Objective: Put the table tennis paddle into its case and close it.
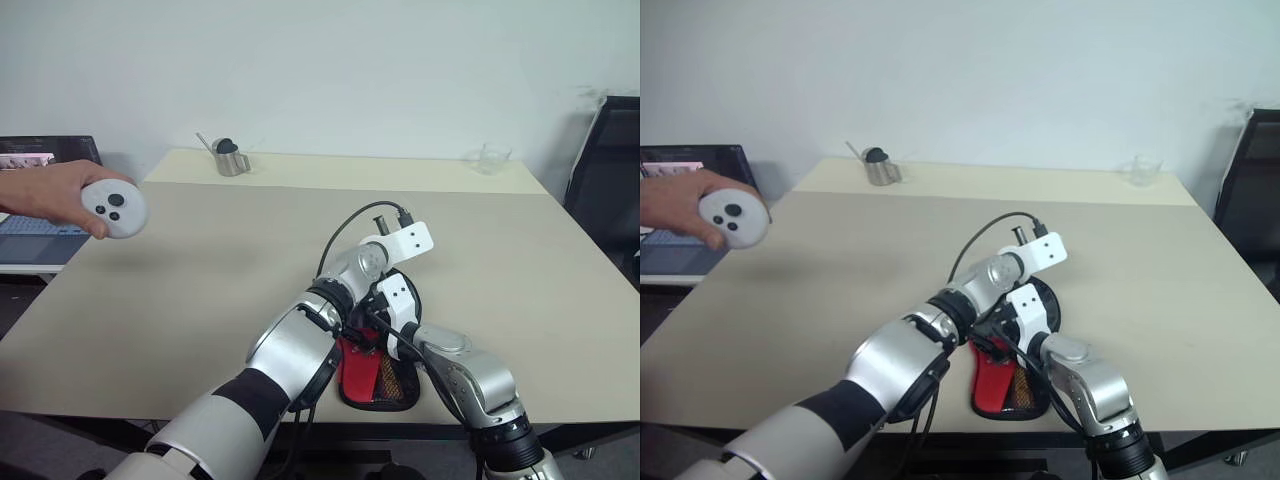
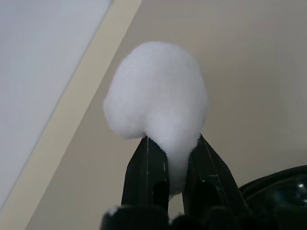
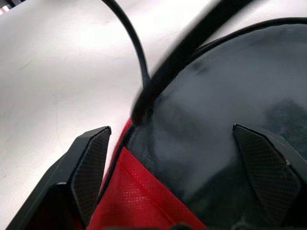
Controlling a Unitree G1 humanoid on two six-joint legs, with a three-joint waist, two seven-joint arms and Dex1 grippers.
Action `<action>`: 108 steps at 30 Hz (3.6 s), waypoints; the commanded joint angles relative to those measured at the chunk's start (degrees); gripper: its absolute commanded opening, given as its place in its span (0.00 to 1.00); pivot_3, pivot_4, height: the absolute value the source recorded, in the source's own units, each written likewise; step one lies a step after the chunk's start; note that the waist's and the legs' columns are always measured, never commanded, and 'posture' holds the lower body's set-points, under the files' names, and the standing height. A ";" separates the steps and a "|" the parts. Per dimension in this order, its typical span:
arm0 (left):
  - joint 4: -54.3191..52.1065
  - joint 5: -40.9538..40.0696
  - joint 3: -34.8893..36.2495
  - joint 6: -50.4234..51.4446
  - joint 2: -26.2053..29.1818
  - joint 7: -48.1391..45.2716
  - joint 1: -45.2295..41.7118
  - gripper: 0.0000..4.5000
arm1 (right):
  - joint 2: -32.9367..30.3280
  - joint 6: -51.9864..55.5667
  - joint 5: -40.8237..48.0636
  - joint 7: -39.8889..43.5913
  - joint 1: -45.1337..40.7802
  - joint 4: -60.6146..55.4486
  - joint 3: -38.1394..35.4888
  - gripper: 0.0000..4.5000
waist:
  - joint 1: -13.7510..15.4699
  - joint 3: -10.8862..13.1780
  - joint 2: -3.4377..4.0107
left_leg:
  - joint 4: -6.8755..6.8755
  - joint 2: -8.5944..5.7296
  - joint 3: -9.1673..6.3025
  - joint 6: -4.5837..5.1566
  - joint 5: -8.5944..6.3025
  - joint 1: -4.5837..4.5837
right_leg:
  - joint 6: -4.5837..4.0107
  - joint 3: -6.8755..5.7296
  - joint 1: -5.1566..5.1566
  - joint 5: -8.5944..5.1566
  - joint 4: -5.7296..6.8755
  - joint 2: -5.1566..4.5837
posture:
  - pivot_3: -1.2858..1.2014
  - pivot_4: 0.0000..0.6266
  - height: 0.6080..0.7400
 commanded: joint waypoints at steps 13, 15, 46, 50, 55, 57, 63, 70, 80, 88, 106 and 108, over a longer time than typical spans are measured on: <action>-2.46 -1.67 0.39 -0.73 -5.34 -0.65 -1.20 0.09 | 0.67 2.12 0.77 0.31 1.05 2.29 0.93 1.00 | 0.21 0.00 0.01 | -0.01 0.00 -0.01 0.00 0.00 -0.01 | 0.00 -0.01 0.02 0.00 -0.04 0.00 | 0.52 0.24 1.00; -2.40 -1.95 0.65 0.17 -4.77 -1.65 -0.95 0.24 | 0.85 1.99 0.75 0.32 0.90 2.53 0.97 1.00 | 0.20 -0.01 0.01 | -0.01 0.00 -0.01 0.00 0.00 0.00 | 0.00 -0.01 0.02 0.00 -0.04 0.00 | 0.52 0.24 1.00; -3.75 -4.60 3.31 -2.60 12.93 -9.11 0.59 0.98 | -1.80 -6.92 1.34 7.50 -4.87 11.83 -1.26 1.00 | -1.42 -0.09 0.06 | 0.00 0.04 0.03 0.01 0.00 0.09 | -0.01 0.00 0.02 0.00 0.11 0.04 | 0.52 0.24 1.00; -3.88 -5.13 3.52 -3.31 16.98 -12.80 1.79 0.98 | -3.14 -7.99 1.86 8.75 -4.51 12.47 -1.73 1.00 | -1.43 -0.08 0.06 | -0.06 0.04 0.05 0.00 0.00 0.08 | 0.00 0.00 0.00 0.00 0.05 0.05 | 0.52 0.24 1.00; -4.06 -5.57 4.01 -3.82 21.15 -12.44 2.31 0.98 | -4.29 -9.31 1.97 10.00 -4.82 13.60 -1.83 1.00 | -1.42 -0.08 0.07 | -0.06 0.06 0.04 0.00 0.00 0.07 | -0.01 0.01 -0.02 0.00 0.06 0.05 | 0.52 0.24 1.00; -4.19 -5.99 4.36 -3.94 22.78 -12.83 2.14 0.98 | -4.76 -9.98 1.84 10.68 -5.07 14.11 -1.76 1.00 | -1.42 -0.08 0.07 | -0.06 0.06 0.04 0.00 0.00 0.08 | -0.01 0.01 -0.01 0.00 0.06 0.05 | 0.52 0.24 1.00; -5.89 -12.86 10.06 -3.76 27.08 -24.80 -0.10 0.98 | -5.75 -11.51 1.55 12.13 -5.97 15.34 -1.55 1.00 | -1.35 -0.08 0.06 | -0.06 0.05 0.05 0.00 0.00 0.07 | -0.01 -0.01 -0.01 0.00 0.05 0.05 | 0.52 0.24 1.00; -14.20 -30.84 21.27 8.85 38.87 -66.42 0.72 0.98 | -6.53 -12.26 1.81 12.69 -5.49 15.41 -2.17 1.00 | -1.72 -0.06 0.09 | -0.08 0.07 0.07 0.00 0.00 0.05 | -0.05 -0.07 -0.06 -0.01 0.06 0.08 | 0.52 0.24 1.00; -58.49 -53.01 18.40 35.95 57.73 -83.10 25.67 0.98 | -8.36 -12.83 2.04 13.05 -5.42 15.07 -3.72 1.00 | -1.86 -0.05 0.08 | -0.18 0.36 -0.13 0.00 0.01 0.10 | -0.36 -0.01 -0.11 -0.19 0.28 -0.09 | 0.52 0.24 1.00; -67.60 -58.14 20.40 41.51 63.37 -79.73 32.93 0.98 | -10.01 -13.53 1.79 13.63 -4.93 15.37 -4.09 1.00 | -1.24 -0.07 0.07 | -0.10 0.21 -0.09 0.01 0.02 0.15 | -0.62 -0.02 -0.03 -0.36 0.25 -0.28 | 0.52 0.24 1.00; -77.73 -51.83 15.45 34.70 52.18 -62.60 38.72 0.98 | -29.44 1.25 18.68 21.09 -14.28 -9.42 -20.22 1.00 | -1.13 0.02 0.19 | -0.21 0.17 -0.03 0.01 0.01 0.07 | -0.35 -0.01 -0.15 -0.22 0.20 -0.12 | 0.52 0.24 1.00; -78.53 -50.78 14.02 33.94 48.74 -59.51 39.13 0.98 | -27.68 0.51 17.19 16.52 -19.06 -4.68 -21.69 1.00 | -1.22 0.03 0.19 | -0.19 0.17 -0.03 0.01 0.01 0.09 | -0.34 0.04 -0.16 -0.20 0.22 -0.12 | 0.52 0.24 1.00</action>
